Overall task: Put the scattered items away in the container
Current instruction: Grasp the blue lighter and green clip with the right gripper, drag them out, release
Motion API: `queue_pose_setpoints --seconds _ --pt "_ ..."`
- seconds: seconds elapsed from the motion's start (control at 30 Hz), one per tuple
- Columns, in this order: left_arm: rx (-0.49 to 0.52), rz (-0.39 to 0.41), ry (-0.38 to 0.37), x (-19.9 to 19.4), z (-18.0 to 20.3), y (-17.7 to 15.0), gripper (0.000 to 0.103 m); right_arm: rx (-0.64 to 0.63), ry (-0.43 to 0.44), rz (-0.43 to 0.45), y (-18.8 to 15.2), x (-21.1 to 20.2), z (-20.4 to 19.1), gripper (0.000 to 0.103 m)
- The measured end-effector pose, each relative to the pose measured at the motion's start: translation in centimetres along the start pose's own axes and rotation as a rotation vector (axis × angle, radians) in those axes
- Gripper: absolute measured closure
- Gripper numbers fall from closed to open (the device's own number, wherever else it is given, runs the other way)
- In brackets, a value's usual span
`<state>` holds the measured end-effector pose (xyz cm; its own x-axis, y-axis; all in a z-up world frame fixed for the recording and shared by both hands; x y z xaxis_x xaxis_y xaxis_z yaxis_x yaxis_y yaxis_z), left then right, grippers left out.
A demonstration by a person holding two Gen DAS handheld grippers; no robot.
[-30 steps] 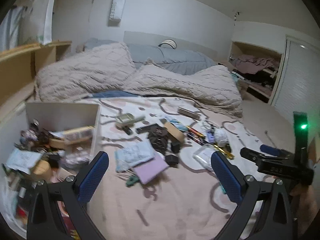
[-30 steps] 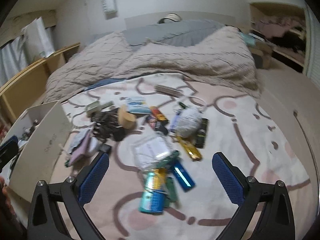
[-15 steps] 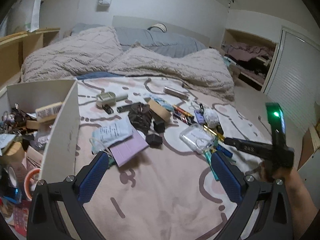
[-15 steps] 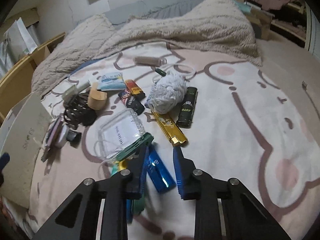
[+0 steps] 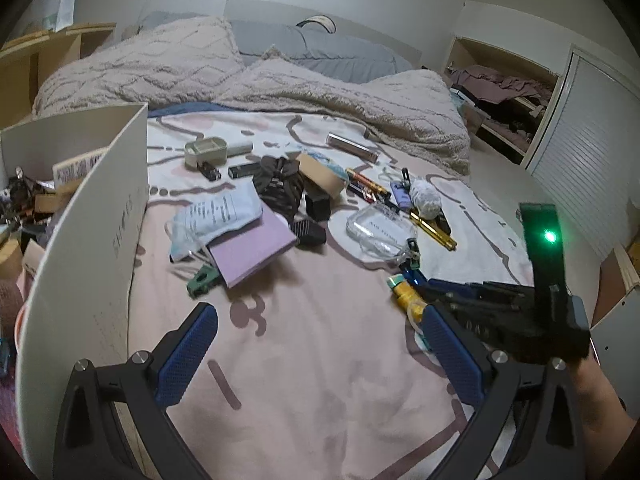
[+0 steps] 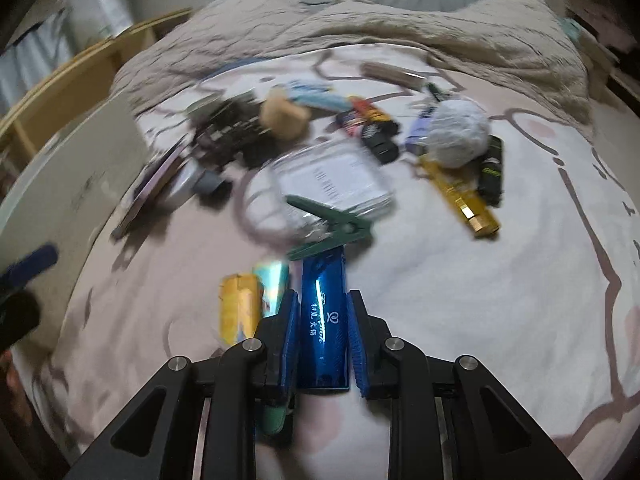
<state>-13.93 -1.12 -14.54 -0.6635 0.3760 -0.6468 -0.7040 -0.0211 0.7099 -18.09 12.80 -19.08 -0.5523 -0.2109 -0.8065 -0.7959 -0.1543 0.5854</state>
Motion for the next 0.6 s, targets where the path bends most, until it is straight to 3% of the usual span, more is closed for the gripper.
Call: queue_pose_setpoints --seconds 0.37,0.6 --pt "0.038 -0.08 0.06 1.1 -0.8 -2.6 0.0 -0.1 0.049 0.059 -4.3 -2.6 -4.8 0.077" --pt "0.066 -0.121 0.078 2.0 -0.6 -3.8 0.0 -0.05 0.079 0.104 -5.9 -3.8 -4.8 0.077"
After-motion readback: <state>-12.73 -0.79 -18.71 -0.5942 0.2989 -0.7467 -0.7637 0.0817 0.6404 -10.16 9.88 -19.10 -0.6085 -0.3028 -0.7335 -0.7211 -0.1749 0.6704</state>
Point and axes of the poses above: each gripper's, at about its wrist camera, not at the fingertips, and x roughly the way its jaws point, z to its right, y to its top, the point moved 6 cm from there along x, roughly the way its jaws point, and after that the axes turned 4 degrees about -y, right-handed, at the moved point
